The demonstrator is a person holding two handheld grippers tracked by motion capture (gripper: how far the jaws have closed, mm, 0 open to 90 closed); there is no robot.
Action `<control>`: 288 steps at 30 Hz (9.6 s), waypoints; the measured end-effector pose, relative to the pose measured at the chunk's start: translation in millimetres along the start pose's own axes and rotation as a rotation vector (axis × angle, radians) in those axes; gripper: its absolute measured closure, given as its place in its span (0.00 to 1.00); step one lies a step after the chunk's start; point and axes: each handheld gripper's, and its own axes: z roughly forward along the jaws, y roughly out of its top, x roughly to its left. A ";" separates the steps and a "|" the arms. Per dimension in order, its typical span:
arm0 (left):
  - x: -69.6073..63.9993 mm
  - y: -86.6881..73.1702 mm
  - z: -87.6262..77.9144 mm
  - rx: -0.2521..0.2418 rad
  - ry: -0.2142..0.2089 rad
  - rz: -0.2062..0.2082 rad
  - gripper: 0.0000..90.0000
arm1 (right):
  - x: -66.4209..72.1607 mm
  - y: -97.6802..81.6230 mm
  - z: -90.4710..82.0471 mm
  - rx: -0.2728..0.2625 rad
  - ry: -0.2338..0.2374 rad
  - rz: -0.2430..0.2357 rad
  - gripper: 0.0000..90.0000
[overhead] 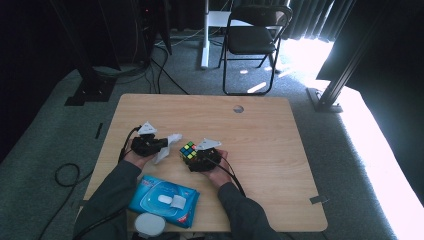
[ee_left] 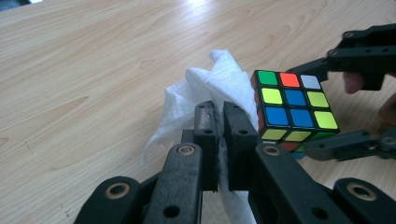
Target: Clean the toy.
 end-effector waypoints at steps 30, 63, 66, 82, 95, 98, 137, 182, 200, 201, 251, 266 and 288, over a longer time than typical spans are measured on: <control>-1.5 -0.9 4.1 0.011 -0.007 0.001 0.95 | -28.2 17.1 -14.0 -0.056 -0.045 0.111 0.55; -4.3 0.8 6.0 0.014 -0.010 0.009 0.95 | -57.9 -2.8 -13.7 -0.088 0.236 0.542 0.78; -4.2 1.1 5.8 0.012 -0.009 0.008 0.95 | -62.0 -4.8 -16.8 -0.103 0.217 0.561 0.79; -4.1 1.0 7.0 0.013 -0.008 0.006 0.94 | -59.0 -18.9 -33.8 -0.100 0.095 0.390 0.59; -5.8 1.9 7.6 0.014 -0.017 0.010 0.94 | -41.8 2.8 -20.5 -0.035 0.071 -0.005 0.23; -6.3 2.1 8.1 0.016 -0.019 0.012 0.94 | -43.3 3.5 -11.9 -0.010 0.078 -0.040 0.19; -12.5 14.8 -1.4 -0.022 -0.029 0.042 0.94 | -26.0 10.8 -0.6 0.021 0.096 -0.126 0.38; -38.6 22.3 10.9 -0.008 -0.079 0.109 0.95 | -10.0 26.9 -1.6 0.009 0.108 -0.161 0.38; -57.8 28.1 16.2 0.019 -0.135 0.175 0.95 | -12.1 28.8 -0.1 0.011 0.082 -0.130 0.38; -58.7 28.2 16.5 0.019 -0.139 0.178 0.95 | -12.4 28.9 0.0 0.011 0.080 -0.130 0.38; -27.9 37.3 16.8 -0.011 -0.011 0.080 0.94 | 2.6 31.3 -4.2 -0.001 0.122 -0.195 0.38; -54.5 40.4 22.2 0.006 -0.108 0.172 0.94 | 2.0 32.8 -4.5 0.006 0.114 -0.198 0.38; -49.5 31.6 14.7 -0.013 -0.102 0.152 0.95 | -3.4 29.0 -7.8 -0.002 0.107 -0.176 0.38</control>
